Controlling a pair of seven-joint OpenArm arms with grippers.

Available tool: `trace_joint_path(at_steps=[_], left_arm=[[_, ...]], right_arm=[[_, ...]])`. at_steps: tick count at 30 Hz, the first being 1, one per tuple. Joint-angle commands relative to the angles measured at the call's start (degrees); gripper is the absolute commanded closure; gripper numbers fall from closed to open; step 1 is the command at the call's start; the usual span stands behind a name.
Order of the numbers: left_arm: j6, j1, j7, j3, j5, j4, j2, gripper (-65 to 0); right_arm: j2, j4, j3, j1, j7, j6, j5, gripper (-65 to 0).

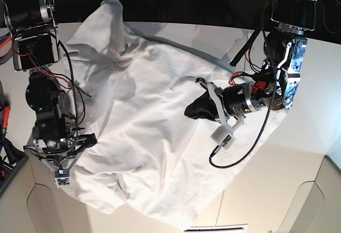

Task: Layout the t-shirt on the table in an organized manner, then fold the t-shirt properly
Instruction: 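Swing the shirt down and lay it flat across the table, then pull the shirt edges outward with both grippers to spread it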

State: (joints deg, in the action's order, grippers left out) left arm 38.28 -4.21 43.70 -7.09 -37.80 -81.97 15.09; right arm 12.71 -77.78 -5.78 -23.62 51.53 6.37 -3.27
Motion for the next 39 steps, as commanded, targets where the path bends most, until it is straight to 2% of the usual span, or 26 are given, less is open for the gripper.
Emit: trace_joint_path(at_steps=[1,5,8,11,15,19,21,24,26,28,30,33,35,39], left_arm=[[0.5,-1.9,-1.3,0.3,-0.7,0.9,0.3,0.0],[0.5,-3.8,-1.5,0.3,0.5,4.9,0.7,0.0],[0.5,-4.4,-1.6,0.3,0.6,5.0,1.7,0.0],[-0.2,-5.0,-4.0,0.4,3.7,5.0,2.9,0.0],[-5.8,-5.5,-7.0,0.4,10.6,5.0,3.2,0.0],[-6.2,-5.4,-6.6,0.4,14.3,5.0,3.3,0.0],[-6.4,-5.4,-6.6,0.4,15.0,5.0,4.0,0.0],[-9.0,-5.2,-6.3,0.4,15.0,5.0,6.0,0.0],[-9.5,-5.1,-6.2,0.4,15.0,5.0,7.6,0.0],[-9.6,-5.1,-6.2,0.4,14.9,5.0,8.8,0.0],[-9.6,-5.2,-6.2,0.4,14.9,5.0,9.6,0.0],[-9.6,-4.9,-6.1,0.4,15.0,5.0,9.7,0.0],[-9.7,-4.6,-6.1,0.4,14.9,5.0,9.7,0.0],[-10.6,-4.2,-6.2,0.4,14.9,5.0,9.7,0.0]], right_arm=[[-0.3,-1.0,3.2,-0.8,-2.0,-1.0,1.3,0.0],[-2.7,-0.3,15.0,0.6,-7.2,-8.2,10.6,0.0],[-3.4,0.2,19.1,0.0,-10.8,-10.5,13.9,0.0],[-3.4,3.0,19.8,-0.2,-12.0,-10.7,14.3,0.0],[-3.4,13.0,19.8,-0.8,-17.3,-10.7,16.2,0.0],[-3.4,22.0,19.8,-0.8,-22.4,-12.3,16.7,0.0],[-3.4,24.8,19.8,-0.8,-24.8,-12.4,16.3,0.0],[-3.3,26.3,19.8,-0.8,-27.1,-12.3,15.2,0.0],[-3.2,26.4,19.8,-0.8,-28.6,-12.4,14.5,0.0],[-3.0,26.3,19.8,-1.1,-29.0,-12.7,14.9,0.0],[-3.0,25.4,19.8,-1.6,-28.2,-14.8,16.0,0.0],[-3.1,20.5,19.8,-1.6,-23.5,-16.7,17.9,0.0],[-3.3,15.9,19.8,-1.6,-20.8,-16.0,18.1,0.0],[-4.5,9.0,19.4,-2.6,-20.4,-12.1,14.8,0.0]])
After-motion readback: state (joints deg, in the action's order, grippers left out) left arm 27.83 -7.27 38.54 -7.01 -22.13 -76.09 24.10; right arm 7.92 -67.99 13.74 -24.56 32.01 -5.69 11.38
